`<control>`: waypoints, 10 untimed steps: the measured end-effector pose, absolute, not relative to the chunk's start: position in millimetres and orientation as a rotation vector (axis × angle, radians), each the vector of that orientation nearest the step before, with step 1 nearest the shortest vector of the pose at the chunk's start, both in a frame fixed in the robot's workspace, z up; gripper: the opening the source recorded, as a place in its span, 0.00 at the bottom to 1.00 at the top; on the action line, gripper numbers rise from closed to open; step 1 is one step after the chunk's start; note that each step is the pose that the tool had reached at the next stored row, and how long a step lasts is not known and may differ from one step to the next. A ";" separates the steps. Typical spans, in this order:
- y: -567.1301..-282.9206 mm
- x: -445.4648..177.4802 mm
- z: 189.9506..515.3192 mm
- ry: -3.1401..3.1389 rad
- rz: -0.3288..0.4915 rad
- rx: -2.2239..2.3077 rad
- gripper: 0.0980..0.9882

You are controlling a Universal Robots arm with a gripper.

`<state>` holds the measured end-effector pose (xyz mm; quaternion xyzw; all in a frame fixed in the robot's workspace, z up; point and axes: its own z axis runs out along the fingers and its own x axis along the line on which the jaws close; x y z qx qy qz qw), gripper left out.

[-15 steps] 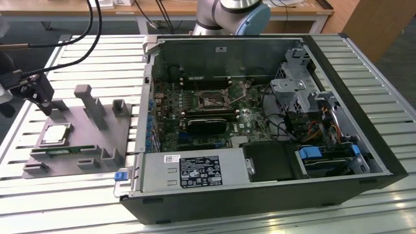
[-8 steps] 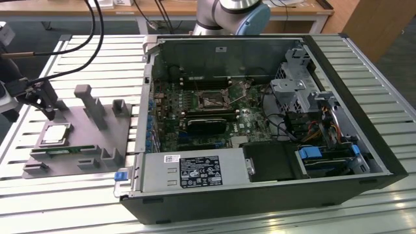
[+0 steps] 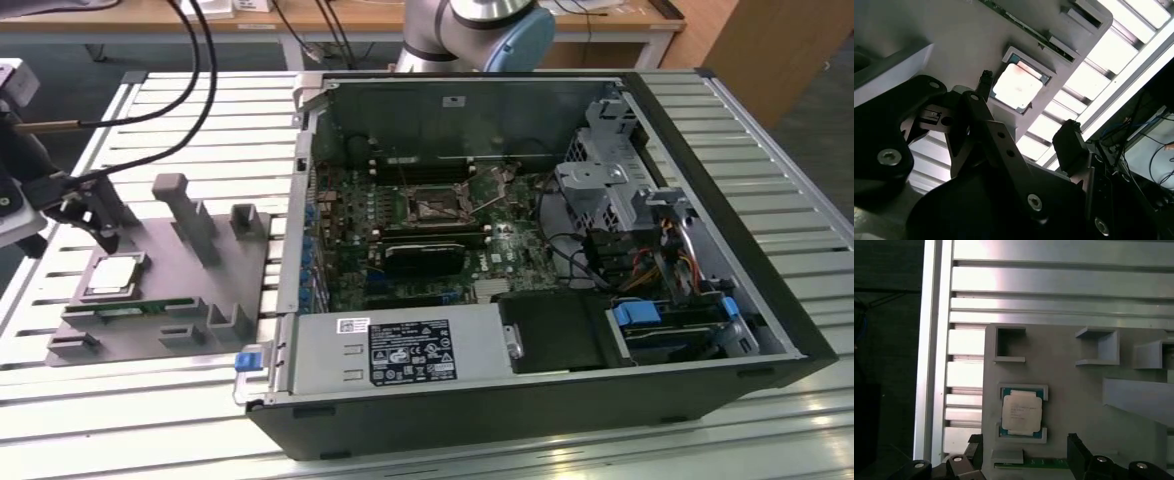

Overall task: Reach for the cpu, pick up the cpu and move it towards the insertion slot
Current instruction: 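Pick up the cpu and move it towards the insertion slot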

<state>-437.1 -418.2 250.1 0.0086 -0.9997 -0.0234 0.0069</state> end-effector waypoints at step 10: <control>-418.2 -437.1 231.8 -3.127 -0.073 0.027 0.74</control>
